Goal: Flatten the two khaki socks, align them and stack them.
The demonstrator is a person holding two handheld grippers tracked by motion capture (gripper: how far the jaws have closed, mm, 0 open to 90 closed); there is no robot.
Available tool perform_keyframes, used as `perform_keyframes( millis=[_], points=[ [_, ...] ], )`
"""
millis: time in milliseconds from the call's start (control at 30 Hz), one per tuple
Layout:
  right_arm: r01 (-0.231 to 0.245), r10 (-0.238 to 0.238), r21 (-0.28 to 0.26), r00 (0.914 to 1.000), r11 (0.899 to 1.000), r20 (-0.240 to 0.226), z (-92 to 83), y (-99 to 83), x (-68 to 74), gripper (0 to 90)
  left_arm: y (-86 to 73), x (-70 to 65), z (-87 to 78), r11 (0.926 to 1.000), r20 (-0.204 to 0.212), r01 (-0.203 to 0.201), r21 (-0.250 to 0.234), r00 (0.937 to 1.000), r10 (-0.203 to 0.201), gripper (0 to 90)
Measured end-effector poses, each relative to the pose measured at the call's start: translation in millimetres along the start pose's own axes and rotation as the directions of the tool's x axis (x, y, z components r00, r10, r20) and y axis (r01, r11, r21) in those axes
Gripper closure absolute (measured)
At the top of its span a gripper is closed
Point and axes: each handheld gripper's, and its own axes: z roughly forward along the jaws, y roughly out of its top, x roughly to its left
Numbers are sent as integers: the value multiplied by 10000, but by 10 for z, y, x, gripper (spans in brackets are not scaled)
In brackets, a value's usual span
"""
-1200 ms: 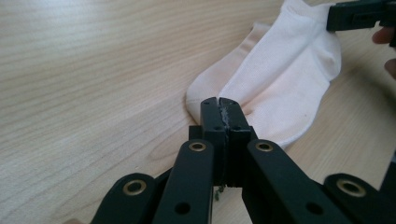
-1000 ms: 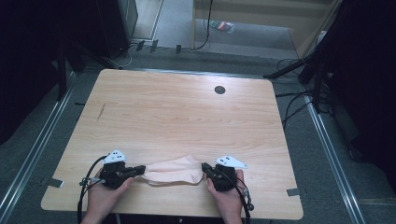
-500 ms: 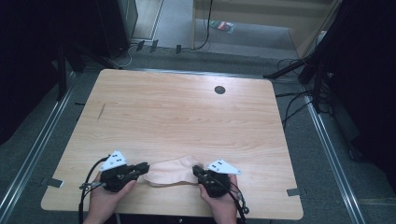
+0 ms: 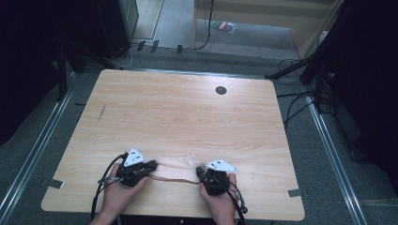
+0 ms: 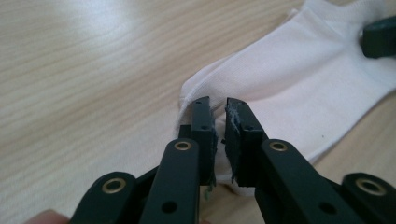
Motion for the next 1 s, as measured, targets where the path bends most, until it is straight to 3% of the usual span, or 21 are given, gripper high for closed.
perform_keyframes(
  millis=[67,133,233,267,333,433,500,600,700,800,867,933,1000],
  points=[
    [-137,137,45,9999,9999,-70,-11,5,-9,900,-4,17,-47,9998,252,-61,-177,9997,66,746],
    [-363,359,-253,9992,9990,-155,-74,24,-12,900,-18,31,-169,9986,682,94,-525,9977,-58,772],
    [19,-68,-806,9982,9967,-598,-129,154,94,900,-60,24,-295,9975,1079,39,-699,9942,37,857],
    [313,-385,-815,9954,9962,-878,-99,219,161,900,-79,12,-303,9981,1255,-4,-615,9921,81,877],
    [883,-995,-901,9866,9920,-1290,7,336,332,900,-100,-21,-260,9992,1166,-360,-197,9925,380,882],
    [1460,-1528,-505,9712,9880,-1829,304,469,575,900,-119,-11,-172,9996,976,-270,65,9949,262,865],
    [1533,-1480,54,9622,9882,-2285,503,501,658,900,-123,21,-132,9994,1219,-149,301,9925,111,858],
    [1837,-1597,770,9558,9800,-2469,721,513,717,900,-126,55,-130,9995,1424,-15,331,9898,-32,855],
    [1564,-1301,913,9609,9835,-2444,859,548,690,900,-128,83,-123,9994,1509,-16,342,9885,-36,882],
    [811,-543,1059,9705,9911,-2347,926,621,628,900,-122,91,-118,9993,1506,-15,383,9886,-42,900],
    [407,-186,1064,9793,9935,-2015,956,649,589,900,-120,93,-117,9991,1497,30,411,9887,-92,900],
    [-416,651,1130,9748,9927,-2135,978,661,514,900,-118,97,-112,9993,1486,67,380,9888,-122,900],
    [-580,770,1047,9791,9928,-1880,972,673,487,900,-115,102,-111,9993,1461,128,364,9891,-180,900]
  ],
)
